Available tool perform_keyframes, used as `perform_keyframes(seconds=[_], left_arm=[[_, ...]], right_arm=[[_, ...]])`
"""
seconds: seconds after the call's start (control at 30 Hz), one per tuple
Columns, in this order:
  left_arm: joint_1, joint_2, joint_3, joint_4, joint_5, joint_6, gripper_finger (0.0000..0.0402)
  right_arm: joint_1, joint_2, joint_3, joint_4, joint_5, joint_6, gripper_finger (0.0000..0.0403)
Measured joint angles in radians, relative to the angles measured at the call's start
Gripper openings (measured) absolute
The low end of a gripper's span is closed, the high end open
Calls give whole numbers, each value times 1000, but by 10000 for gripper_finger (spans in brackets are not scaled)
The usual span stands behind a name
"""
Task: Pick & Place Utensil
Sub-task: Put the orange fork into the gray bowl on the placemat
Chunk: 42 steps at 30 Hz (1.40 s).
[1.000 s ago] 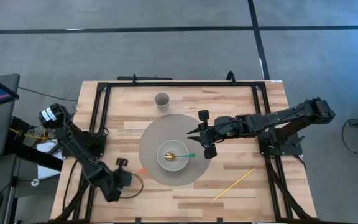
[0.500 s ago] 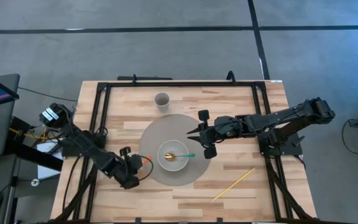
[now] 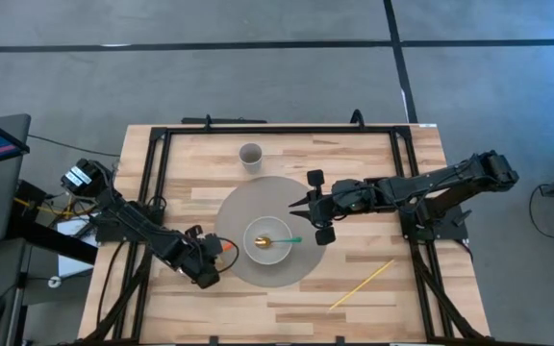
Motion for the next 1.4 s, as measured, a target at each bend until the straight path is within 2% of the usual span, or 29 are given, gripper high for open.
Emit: perform_keyframes(seconds=[0.37, 0.47, 0.83, 0.97, 1.13, 1.4], left_arm=[[0, -2, 4, -51, -10, -1, 53], [0, -2, 12, -51, -5, 38, 53], [0, -80, 11, -123, -20, 65, 53], [-1, -85, -42, -84, -13, 62, 53], [-1, -88, -104, 64, -2, 61, 53], [-1, -97, -111, 64, 13, 61, 53]], right_arm=[[0, 0, 0, -1, 0, 10, 66], [0, 0, 0, -1, 0, 8, 66], [0, 0, 0, -1, 0, 7, 66], [0, 0, 0, -1, 0, 7, 66], [0, 0, 0, -10, 0, 7, 66], [0, 0, 0, -39, 0, 7, 66]])
